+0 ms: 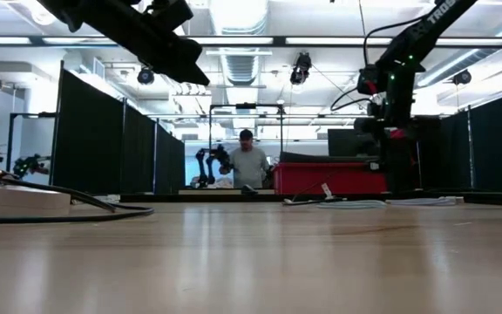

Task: Insert USB
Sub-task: Insert the black charger adapter into the black outlet extension

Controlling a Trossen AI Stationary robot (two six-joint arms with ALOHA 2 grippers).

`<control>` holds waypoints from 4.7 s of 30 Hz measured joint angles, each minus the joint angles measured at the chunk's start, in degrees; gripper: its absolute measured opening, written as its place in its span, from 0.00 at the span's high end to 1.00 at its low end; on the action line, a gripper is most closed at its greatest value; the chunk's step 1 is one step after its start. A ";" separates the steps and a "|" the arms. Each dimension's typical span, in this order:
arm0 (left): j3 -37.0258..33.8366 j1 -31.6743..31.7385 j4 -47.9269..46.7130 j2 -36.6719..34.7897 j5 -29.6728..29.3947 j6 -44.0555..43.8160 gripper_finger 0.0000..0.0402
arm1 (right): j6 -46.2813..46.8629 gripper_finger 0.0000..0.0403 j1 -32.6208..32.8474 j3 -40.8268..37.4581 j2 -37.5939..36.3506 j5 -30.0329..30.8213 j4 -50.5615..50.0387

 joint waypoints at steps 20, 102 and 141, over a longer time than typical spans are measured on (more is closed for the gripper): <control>0.00 0.00 -0.04 0.02 0.00 0.24 0.73 | -1.98 0.35 0.10 -2.05 -2.89 -3.07 -1.75; -0.02 0.00 -2.47 0.04 1.40 -1.49 0.70 | -28.51 0.50 40.57 -11.48 3.60 -5.50 13.02; -0.02 0.00 -2.42 0.04 1.40 -0.22 0.72 | -43.86 0.92 33.46 -6.96 2.25 2.10 15.77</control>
